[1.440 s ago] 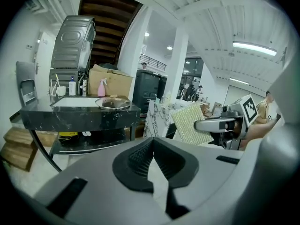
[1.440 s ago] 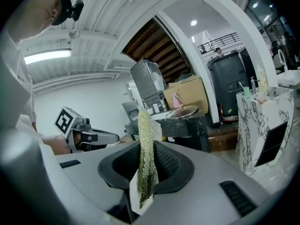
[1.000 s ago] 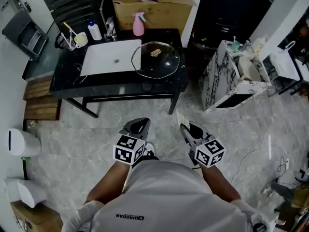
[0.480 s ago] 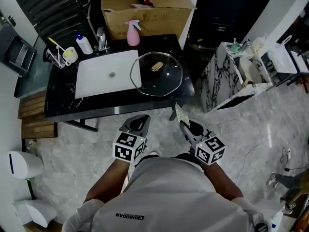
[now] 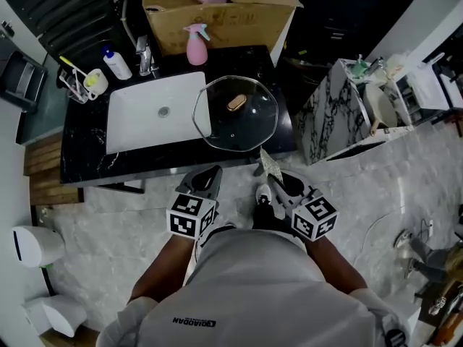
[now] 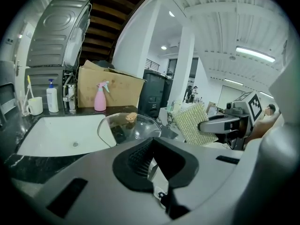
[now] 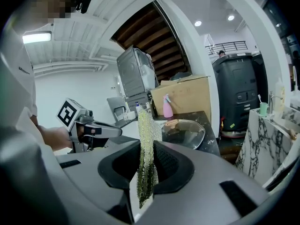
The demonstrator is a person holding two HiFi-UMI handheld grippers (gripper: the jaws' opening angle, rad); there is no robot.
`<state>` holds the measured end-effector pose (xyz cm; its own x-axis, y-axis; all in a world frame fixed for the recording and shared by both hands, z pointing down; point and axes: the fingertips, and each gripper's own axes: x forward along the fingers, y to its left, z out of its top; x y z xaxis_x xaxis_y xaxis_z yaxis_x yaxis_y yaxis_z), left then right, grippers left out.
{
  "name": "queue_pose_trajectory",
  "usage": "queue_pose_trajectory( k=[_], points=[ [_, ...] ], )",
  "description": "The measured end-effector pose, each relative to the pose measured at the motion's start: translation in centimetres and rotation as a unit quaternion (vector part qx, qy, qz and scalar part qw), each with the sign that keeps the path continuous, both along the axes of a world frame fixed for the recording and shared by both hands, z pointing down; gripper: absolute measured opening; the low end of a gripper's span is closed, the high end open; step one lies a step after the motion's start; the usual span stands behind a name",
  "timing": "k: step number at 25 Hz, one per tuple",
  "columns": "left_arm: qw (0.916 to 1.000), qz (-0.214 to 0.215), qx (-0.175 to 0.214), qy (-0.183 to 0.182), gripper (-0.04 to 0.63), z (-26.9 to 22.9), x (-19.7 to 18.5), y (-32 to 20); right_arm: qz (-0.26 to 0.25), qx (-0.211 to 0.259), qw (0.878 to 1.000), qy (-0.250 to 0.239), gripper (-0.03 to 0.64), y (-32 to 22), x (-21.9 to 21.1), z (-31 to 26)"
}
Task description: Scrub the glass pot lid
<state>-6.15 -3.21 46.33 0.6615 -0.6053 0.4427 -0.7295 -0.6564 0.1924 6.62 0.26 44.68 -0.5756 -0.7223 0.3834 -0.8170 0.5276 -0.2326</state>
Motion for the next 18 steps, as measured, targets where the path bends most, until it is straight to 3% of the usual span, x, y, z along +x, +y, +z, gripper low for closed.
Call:
queue_pose_trajectory(
  k=[12, 18],
  points=[
    [0.9959, -0.078, 0.002, -0.046, 0.015, -0.3, 2.4, -7.9, -0.098, 0.020, 0.993, 0.069, 0.081, -11.2, 3.3, 0.4],
    [0.9898, -0.122, 0.002, -0.074, 0.015, 0.7, 3.7, -10.2, -0.166, 0.035, 0.977, 0.129, 0.081, -15.9, 4.1, 2.1]
  ],
)
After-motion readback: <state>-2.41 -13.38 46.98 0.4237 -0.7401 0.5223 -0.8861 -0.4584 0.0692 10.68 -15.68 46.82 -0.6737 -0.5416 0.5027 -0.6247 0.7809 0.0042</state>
